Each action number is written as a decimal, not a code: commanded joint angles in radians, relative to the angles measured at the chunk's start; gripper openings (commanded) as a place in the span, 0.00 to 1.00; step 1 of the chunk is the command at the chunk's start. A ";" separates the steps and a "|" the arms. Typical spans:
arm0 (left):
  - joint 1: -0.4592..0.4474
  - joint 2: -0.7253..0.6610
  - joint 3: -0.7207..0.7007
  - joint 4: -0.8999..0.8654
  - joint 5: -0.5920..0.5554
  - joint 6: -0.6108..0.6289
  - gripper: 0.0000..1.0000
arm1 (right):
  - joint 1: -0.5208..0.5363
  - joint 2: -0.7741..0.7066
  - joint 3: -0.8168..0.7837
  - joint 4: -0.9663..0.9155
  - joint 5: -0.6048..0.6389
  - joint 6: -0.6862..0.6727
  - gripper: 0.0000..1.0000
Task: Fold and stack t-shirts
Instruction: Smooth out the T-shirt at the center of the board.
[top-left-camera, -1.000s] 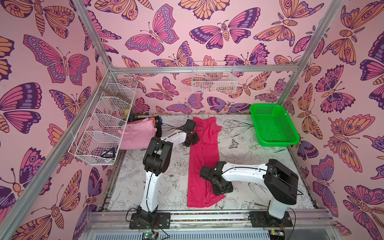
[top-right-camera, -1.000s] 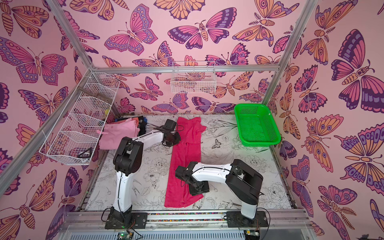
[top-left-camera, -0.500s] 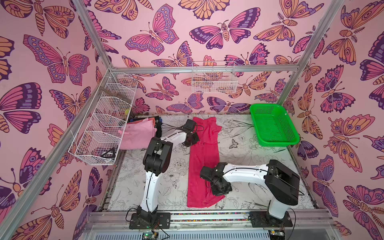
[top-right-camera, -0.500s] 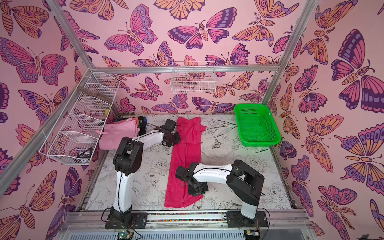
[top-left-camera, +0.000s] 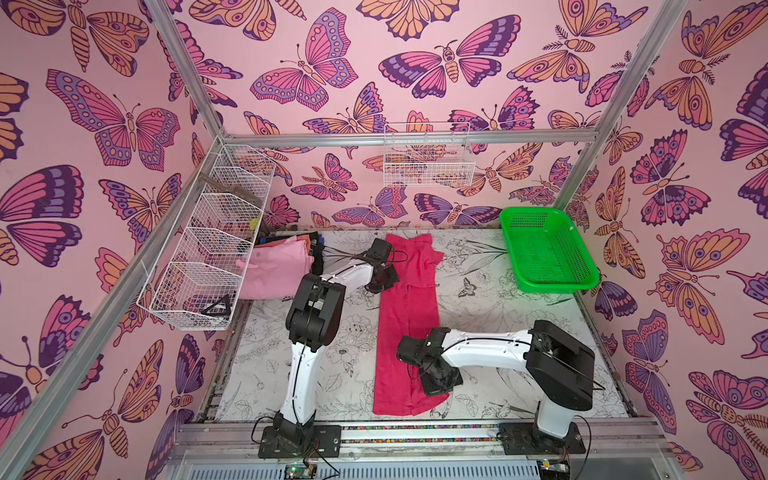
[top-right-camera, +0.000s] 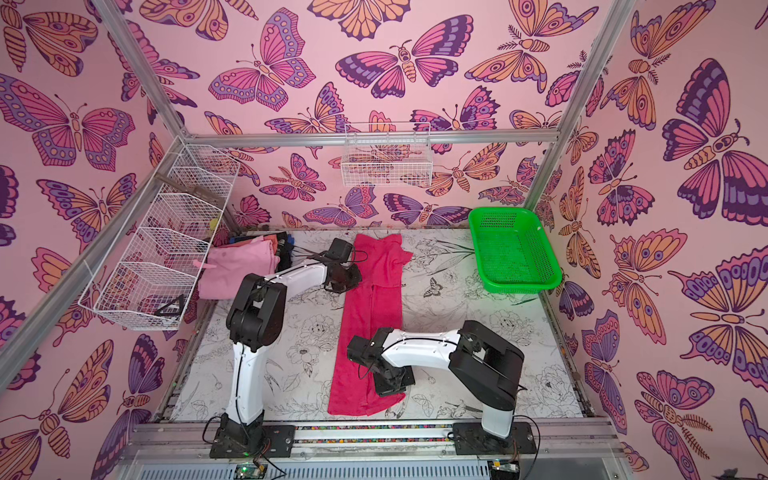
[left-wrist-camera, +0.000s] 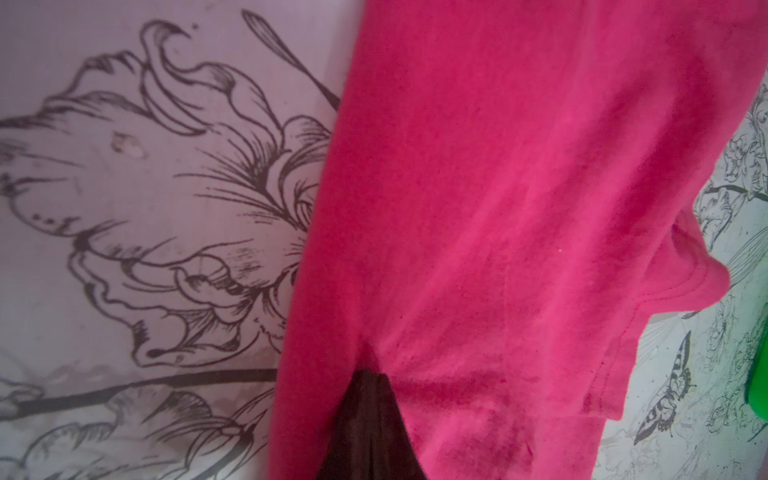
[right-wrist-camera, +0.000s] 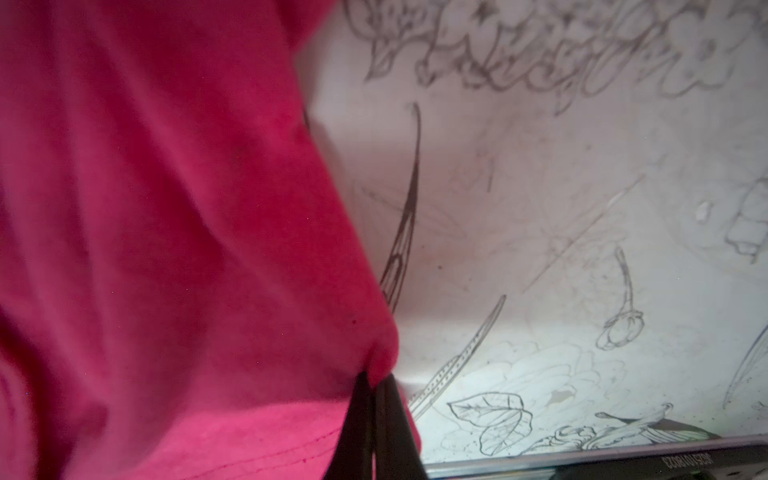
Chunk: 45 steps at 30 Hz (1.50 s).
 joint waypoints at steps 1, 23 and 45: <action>0.009 0.051 -0.031 -0.039 -0.013 0.003 0.00 | 0.043 0.025 0.034 -0.089 -0.024 0.026 0.00; 0.009 0.054 -0.038 -0.028 0.000 -0.008 0.00 | 0.131 0.039 0.108 -0.192 -0.029 0.070 0.00; 0.007 -0.137 -0.046 -0.078 0.004 0.016 0.06 | 0.180 -0.167 0.199 -0.395 0.320 0.178 0.67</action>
